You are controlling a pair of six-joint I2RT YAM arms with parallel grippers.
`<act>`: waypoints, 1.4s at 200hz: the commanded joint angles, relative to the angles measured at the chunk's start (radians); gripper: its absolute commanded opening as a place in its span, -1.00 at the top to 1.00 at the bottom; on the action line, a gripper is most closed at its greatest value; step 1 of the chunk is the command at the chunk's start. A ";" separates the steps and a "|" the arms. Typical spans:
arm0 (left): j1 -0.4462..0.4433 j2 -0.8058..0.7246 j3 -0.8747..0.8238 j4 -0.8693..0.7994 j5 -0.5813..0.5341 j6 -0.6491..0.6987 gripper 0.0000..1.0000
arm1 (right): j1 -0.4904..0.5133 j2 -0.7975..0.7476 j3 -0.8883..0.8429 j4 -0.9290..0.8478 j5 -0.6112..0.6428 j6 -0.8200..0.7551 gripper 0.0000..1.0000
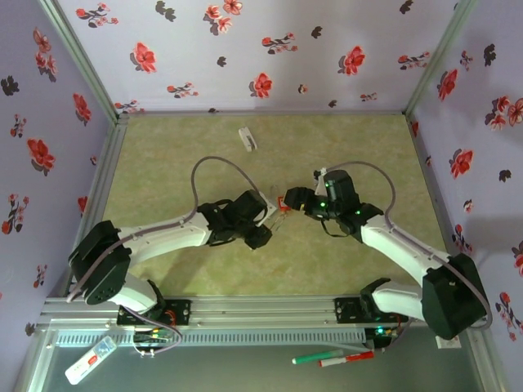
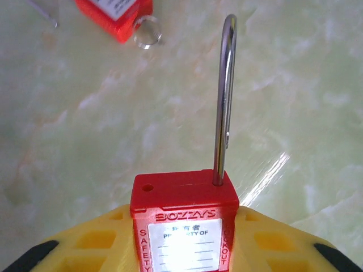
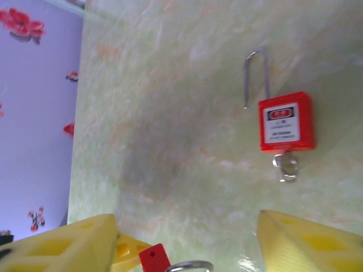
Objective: Unlock with the key
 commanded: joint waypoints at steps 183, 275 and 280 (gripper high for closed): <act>0.248 0.122 0.153 -0.395 -0.099 -0.102 1.00 | -0.050 -0.199 -0.039 -0.159 0.087 -0.115 -0.76; 0.246 0.342 0.346 -0.763 -0.493 -0.237 1.00 | -0.050 -0.240 -0.071 -0.166 0.081 -0.119 -0.76; 0.245 0.350 0.349 -0.764 -0.497 -0.240 1.00 | -0.050 -0.245 -0.073 -0.166 0.080 -0.117 -0.76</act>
